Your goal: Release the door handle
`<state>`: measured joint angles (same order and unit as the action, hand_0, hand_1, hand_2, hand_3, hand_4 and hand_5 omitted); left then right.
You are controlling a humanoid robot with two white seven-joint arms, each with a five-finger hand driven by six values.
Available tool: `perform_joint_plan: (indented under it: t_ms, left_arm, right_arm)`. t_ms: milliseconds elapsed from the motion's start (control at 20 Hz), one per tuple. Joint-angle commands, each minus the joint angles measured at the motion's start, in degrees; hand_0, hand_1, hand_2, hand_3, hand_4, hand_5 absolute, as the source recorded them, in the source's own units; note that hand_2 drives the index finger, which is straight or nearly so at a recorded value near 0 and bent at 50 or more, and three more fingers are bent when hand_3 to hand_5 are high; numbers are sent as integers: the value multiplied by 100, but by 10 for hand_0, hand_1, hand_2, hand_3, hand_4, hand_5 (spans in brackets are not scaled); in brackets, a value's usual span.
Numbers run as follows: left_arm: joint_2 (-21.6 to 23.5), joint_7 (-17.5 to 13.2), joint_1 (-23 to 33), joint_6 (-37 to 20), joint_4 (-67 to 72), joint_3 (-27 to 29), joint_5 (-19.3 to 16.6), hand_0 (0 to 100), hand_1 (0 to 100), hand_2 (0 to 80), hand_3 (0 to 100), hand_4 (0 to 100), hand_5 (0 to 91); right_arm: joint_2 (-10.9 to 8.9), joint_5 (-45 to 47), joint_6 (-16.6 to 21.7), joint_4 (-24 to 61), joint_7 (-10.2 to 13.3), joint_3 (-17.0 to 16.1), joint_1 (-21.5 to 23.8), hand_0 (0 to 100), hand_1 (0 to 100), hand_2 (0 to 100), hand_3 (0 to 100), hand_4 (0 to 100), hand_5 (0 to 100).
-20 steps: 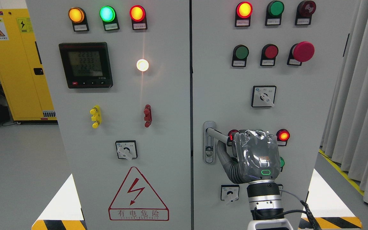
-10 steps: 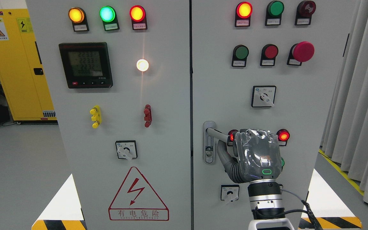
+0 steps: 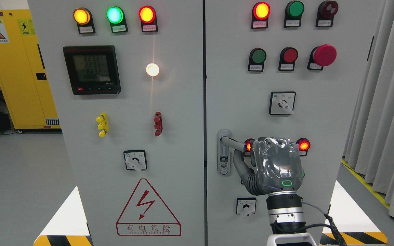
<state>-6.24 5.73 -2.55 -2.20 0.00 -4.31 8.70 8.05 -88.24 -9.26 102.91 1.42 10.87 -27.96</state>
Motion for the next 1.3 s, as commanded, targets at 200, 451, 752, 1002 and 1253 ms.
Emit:
perform_joint_plan:
  t_ms: [200,451,752,1002,1253]
  left_arm:
    - [0,-2,0,0,-70,0,0,120,556,0,0,0,0]
    - [0,-2,0,0,-70,0,0,120,556,0,0,0,0]
    - [0,-2,0,0,-70,0,0,120,556,0,0,0,0]
    - [0,-2,0,0,-70,0,0,120,556,0,0,0,0]
    - [0,-2,0,0,-70,0,0,120,556,0,0,0,0]
  right_arm:
    - [-5,0,3,18,-10,-15,10,568,445,958,1000,1000,1000]
    - [-5,0,3,27,7,-15,63,567,445,959,1000,1000,1000]
    - [-31,9,21,176,25,-23,247,566,445,958,1000,1000,1000]
    - [-119,377,126,702,51,-251,590,572,445,951,1000,1000,1000]
    - [-216,817,924,1187,367,-848,1056,555,439,747,1000,945,948]
